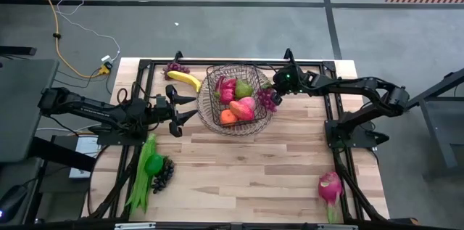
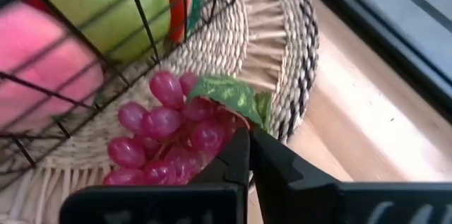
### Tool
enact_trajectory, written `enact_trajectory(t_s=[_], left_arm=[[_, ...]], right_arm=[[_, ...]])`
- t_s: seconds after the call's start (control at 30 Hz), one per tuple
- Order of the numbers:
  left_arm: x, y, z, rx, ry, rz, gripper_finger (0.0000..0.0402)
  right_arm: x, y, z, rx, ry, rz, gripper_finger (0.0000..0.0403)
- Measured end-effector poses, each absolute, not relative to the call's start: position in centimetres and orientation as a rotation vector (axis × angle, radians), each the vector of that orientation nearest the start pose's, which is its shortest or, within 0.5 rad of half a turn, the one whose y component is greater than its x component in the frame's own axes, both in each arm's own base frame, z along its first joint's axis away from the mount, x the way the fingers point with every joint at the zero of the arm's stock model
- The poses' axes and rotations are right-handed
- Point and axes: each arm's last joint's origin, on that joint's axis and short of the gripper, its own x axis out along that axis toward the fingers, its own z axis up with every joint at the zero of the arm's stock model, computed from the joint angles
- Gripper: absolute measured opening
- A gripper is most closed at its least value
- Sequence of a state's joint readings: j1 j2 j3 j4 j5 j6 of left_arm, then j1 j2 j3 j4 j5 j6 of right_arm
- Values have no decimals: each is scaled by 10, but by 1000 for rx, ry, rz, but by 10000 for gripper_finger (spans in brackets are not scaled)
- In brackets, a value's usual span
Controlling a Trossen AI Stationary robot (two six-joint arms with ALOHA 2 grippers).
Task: Build produce basket
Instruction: Put the top right purple grapes into the black wire basket
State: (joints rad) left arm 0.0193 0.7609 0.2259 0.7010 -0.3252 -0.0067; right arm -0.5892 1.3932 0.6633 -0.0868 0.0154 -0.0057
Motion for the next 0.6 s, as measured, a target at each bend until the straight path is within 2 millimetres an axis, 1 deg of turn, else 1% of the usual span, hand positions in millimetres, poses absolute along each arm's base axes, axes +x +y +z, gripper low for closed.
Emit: enact_trajectory(t_s=[0.1, 0.27, 0.37, 0.6], left_arm=[[164, 12, 228, -32, -166, 343, 217], [164, 12, 228, -30, -165, 343, 217], [164, 12, 228, -31, -166, 343, 217], [164, 12, 228, -32, -166, 343, 217]], right_arm=[[218, -146, 187, 213, 749, -572, 2], [215, -144, 222, 176, 616, -580, 1], [213, -138, 244, 149, 540, -570, 1], [214, -125, 280, 104, 417, -533, 0]])
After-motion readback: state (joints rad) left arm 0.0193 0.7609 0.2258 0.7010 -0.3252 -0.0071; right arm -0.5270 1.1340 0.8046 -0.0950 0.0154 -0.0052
